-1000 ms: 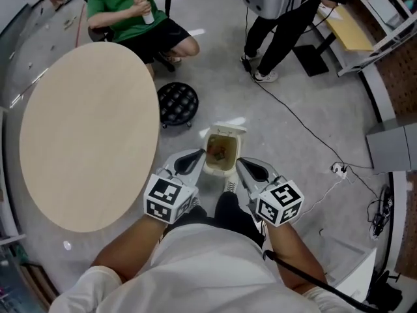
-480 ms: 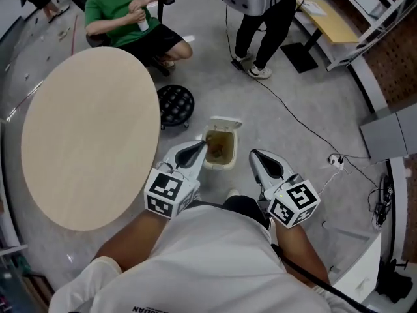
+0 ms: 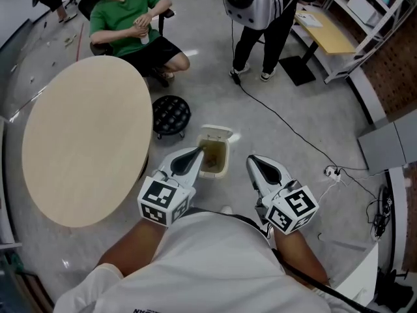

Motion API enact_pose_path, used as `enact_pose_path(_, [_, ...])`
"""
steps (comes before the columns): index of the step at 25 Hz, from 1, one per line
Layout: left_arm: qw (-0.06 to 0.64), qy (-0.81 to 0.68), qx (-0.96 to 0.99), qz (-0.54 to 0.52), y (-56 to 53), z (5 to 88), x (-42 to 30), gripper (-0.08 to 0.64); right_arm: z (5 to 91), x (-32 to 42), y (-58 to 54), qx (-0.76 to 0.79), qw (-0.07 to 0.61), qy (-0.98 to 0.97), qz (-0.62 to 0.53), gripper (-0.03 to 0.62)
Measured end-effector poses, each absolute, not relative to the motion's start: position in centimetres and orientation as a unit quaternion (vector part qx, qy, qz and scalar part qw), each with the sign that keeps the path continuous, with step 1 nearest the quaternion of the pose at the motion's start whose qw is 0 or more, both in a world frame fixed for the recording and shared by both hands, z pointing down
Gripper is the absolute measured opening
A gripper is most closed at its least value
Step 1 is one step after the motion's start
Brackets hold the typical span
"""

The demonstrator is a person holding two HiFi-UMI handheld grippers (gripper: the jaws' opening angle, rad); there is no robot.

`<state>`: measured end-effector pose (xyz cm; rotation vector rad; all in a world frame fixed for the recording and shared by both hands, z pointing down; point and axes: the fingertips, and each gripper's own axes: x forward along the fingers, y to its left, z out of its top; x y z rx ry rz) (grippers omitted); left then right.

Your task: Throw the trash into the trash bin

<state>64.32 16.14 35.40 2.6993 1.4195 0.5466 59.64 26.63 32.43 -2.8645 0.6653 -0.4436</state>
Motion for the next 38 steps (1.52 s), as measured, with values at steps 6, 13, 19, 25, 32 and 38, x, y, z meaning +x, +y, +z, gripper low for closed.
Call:
enact_pose_path(6, [0.037,0.441,0.881,0.169,18.3,34.7,61.9,0.006,32.5,57.1,29.0,-0.957,0.083,0.239,-0.141,0.002])
enact_pose_path(13, [0.017,0.414,0.893,0.174,19.5,35.6,59.2,0.008,33.4,54.8,30.8,-0.951,0.081,0.262,-0.142,0.002])
enact_pose_path(19, [0.004,0.399,0.899,0.181,19.7,35.8,56.8,0.008,34.8,53.7,30.4,-0.941,0.094,0.287,-0.152,0.002])
enact_pose_path(25, [-0.010,0.408,0.894,0.188,19.2,35.6,57.5,0.008,35.0,54.0,29.6,-0.944,0.086,0.278,-0.159,0.002])
enact_pose_path(32, [-0.030,0.447,0.876,0.175,18.6,34.7,60.1,0.006,35.1,54.7,27.6,-0.953,0.094,0.236,-0.163,0.002])
enact_pose_path(38, [-0.028,0.468,0.864,0.182,16.9,35.0,61.2,0.008,35.0,55.4,25.9,-0.959,0.099,0.206,-0.165,0.002])
